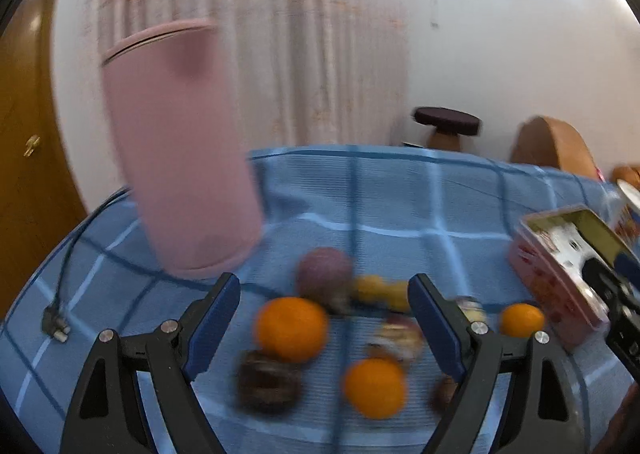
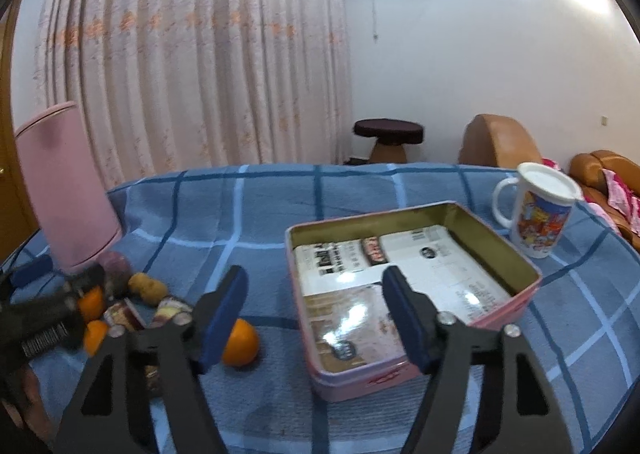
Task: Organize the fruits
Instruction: 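Grasp the dark brown round fruit with the left tool while the right tool grasps an orange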
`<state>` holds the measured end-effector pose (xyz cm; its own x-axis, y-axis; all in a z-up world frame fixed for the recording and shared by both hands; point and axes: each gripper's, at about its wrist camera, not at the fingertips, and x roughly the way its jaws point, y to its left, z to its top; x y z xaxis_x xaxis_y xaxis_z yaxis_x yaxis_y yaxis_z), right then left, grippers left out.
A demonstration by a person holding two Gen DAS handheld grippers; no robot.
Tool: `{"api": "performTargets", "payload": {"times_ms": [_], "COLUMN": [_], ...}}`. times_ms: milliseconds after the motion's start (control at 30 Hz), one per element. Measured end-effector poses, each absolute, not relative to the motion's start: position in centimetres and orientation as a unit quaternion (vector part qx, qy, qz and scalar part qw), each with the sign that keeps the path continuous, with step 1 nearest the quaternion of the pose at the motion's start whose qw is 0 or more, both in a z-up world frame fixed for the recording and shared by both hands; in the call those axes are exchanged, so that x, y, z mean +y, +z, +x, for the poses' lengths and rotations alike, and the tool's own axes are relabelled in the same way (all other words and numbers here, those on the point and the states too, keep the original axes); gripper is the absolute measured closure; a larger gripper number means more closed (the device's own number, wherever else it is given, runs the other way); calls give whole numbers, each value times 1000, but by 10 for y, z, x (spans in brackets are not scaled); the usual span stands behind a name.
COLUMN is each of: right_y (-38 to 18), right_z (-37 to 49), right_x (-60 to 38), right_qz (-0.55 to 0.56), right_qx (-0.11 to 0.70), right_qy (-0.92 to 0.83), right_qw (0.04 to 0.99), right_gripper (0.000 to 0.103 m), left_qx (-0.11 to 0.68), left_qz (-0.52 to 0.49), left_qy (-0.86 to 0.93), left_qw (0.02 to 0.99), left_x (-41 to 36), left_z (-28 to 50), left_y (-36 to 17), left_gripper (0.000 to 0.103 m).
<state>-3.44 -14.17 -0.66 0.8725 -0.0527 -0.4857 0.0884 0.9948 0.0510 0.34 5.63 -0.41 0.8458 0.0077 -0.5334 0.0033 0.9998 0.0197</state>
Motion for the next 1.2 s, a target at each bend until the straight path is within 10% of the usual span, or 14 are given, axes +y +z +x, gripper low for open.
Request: {"api": "performTargets", "payload": {"times_ms": [967, 1200], "right_y": [-45, -44], "right_z": [7, 2], "right_x": [-79, -86], "right_qz": [-86, -101], "right_qx": [398, 391], "right_qy": [55, 38], "right_qw": [912, 914], "right_gripper": [44, 65], "left_qx": [435, 423], "left_qz": [39, 32], "left_qy": [-50, -82], "left_qw": [898, 902], "left_x": [103, 101], "left_z": [27, 22], "left_y": [-53, -51], "left_gripper": [17, 55]}}
